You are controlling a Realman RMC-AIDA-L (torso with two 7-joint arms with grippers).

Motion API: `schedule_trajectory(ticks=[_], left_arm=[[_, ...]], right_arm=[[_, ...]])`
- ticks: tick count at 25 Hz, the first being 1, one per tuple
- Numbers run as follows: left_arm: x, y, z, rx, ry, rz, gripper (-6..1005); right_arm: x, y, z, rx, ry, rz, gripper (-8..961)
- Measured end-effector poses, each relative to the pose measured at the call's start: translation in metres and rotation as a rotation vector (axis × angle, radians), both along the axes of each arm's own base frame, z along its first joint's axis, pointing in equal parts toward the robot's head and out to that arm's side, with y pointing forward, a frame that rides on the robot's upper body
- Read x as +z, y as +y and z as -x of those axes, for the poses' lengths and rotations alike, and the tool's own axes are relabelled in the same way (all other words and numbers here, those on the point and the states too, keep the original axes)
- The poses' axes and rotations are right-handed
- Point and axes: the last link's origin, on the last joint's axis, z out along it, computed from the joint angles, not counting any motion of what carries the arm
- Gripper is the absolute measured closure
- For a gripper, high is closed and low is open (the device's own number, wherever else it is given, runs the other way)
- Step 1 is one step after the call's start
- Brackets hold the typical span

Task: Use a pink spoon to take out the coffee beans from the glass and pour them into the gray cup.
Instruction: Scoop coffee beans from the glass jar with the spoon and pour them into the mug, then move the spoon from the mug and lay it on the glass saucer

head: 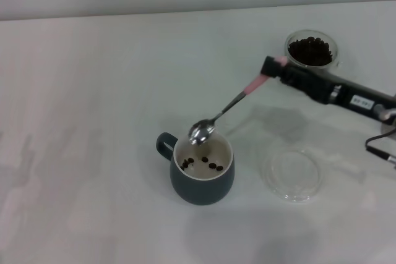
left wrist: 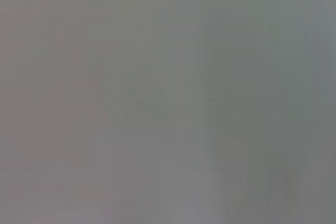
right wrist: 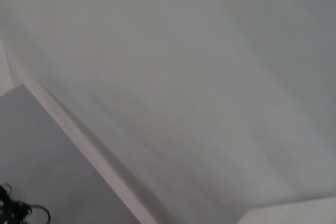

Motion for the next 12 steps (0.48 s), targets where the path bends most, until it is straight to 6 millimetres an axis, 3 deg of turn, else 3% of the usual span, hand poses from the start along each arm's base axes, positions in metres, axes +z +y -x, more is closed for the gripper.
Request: schedule_trajectory(ticks=[12], left_arm=[[-0.001,0.000,0.000,0.001,-0.002,0.001,446]], right_arm=[[0.056,-0.022,-0.052,-0.112,-0.096,-0.063,802]])
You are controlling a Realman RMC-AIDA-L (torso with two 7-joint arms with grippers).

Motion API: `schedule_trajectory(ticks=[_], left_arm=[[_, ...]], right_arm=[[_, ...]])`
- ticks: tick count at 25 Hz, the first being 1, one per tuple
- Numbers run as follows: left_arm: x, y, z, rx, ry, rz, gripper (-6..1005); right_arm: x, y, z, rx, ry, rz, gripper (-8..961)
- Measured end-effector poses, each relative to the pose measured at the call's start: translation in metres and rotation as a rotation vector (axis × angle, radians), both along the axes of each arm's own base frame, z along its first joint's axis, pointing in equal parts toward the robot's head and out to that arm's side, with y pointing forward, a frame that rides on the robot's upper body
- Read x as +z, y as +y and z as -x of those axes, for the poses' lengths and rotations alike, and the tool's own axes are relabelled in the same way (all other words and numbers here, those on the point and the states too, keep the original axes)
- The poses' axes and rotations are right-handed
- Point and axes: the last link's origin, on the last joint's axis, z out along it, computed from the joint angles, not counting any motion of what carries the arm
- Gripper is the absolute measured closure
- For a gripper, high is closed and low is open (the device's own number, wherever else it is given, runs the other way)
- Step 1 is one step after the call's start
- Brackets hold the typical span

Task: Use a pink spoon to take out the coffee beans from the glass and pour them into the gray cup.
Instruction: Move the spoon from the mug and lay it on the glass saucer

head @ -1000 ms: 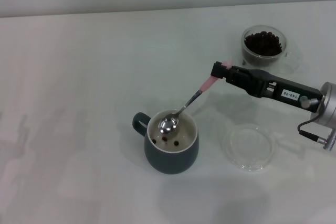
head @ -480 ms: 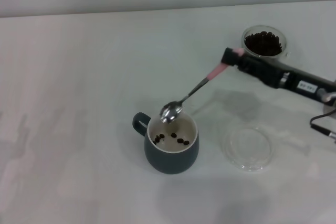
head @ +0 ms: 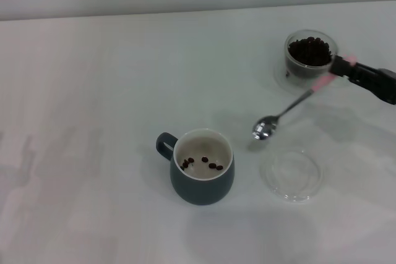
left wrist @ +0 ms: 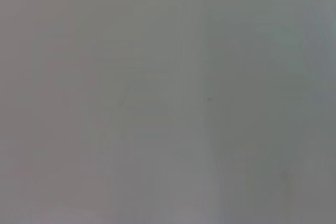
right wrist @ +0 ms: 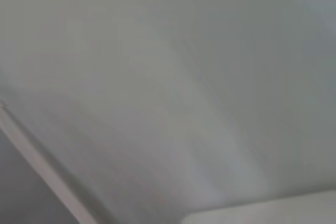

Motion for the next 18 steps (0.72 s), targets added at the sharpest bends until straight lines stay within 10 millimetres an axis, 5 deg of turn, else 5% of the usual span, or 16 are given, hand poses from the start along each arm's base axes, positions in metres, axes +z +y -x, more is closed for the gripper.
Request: schedule_trajectory(ticks=[18], left_arm=[[0.000,0.005,-0.003,-0.016,0.000,0.003,445]], right_arm=[[-0.013,-0.020,-0.034,-0.126,-0.154,0.099,802]])
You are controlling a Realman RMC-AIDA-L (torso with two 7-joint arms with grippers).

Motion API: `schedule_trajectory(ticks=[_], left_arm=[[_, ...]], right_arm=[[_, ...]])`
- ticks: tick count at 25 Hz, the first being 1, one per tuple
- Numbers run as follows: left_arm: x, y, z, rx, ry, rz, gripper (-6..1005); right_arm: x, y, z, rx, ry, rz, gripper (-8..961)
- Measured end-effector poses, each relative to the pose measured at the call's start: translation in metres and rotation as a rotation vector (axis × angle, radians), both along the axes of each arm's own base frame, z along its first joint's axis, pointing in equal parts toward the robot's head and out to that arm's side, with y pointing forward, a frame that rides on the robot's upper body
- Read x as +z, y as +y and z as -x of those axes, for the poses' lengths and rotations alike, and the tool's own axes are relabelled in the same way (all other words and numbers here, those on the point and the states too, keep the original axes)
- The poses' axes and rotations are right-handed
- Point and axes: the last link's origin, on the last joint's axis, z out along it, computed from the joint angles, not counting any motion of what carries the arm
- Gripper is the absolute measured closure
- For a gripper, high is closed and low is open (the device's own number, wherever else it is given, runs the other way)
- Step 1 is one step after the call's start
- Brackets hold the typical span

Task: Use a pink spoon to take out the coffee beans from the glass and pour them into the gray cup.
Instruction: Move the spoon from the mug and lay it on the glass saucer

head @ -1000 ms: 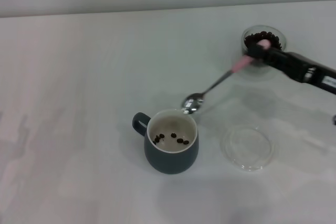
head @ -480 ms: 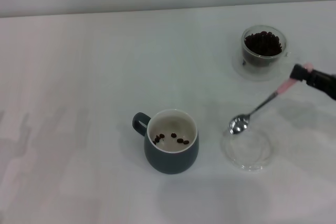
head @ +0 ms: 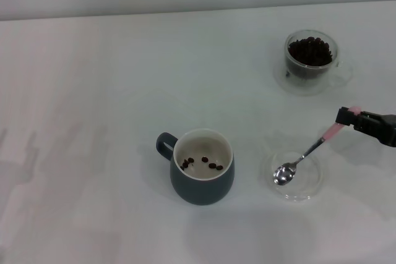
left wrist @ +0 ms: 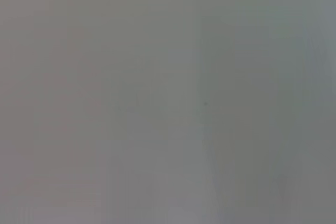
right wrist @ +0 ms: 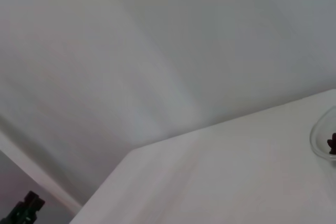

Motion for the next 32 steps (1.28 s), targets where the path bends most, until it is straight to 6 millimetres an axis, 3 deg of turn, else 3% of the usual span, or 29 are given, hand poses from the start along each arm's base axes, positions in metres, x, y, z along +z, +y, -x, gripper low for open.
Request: schedule_trajectory(ticks=[32], left_arm=[[-0.001,0.008,0.004,0.024,0.021,0.020,446]], right_arm=[[0.028,0.000,-0.011,-0.036,-0.004,-0.065,797]])
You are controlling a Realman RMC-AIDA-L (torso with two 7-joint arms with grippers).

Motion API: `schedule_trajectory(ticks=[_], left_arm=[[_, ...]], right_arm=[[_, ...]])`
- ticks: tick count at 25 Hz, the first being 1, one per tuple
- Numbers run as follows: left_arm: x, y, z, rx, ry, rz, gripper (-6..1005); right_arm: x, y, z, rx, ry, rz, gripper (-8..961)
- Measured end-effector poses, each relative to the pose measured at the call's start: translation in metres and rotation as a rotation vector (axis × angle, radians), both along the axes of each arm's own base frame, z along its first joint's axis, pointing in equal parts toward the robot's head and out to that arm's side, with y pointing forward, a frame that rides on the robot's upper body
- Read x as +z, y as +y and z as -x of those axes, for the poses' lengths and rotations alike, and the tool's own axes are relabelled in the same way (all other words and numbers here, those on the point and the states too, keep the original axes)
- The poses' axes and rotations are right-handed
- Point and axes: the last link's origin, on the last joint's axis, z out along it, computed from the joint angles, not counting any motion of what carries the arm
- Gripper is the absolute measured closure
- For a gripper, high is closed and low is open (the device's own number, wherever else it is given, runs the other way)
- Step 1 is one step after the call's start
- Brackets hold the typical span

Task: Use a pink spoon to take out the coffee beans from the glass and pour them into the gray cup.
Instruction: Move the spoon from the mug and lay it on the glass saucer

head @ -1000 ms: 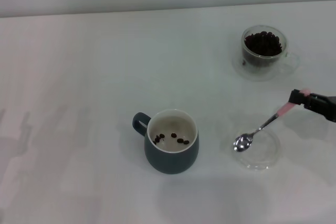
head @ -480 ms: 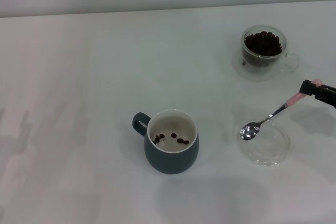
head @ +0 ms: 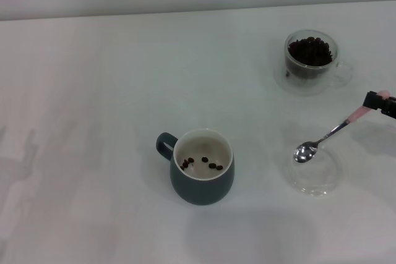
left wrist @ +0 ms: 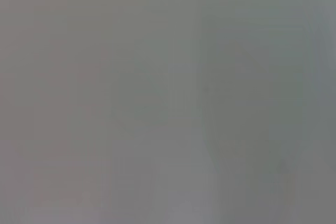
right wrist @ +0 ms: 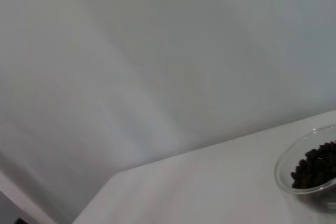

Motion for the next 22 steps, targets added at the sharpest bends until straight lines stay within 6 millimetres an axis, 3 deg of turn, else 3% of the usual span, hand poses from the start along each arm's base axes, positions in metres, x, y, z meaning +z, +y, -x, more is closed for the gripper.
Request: schedule_trajectory(ticks=[6,22], left_arm=[[0.000,0.001,0.000,-0.001,0.000,0.000,445],[-0.001,0.001,-0.001,-0.003,-0.004,0.001,447]], right_arm=[[0.002,-0.001,-0.006,-0.017,-0.035,0.013,795],[-0.019,-0.004,-0.006,-0.067,-0.036,0.152,790]])
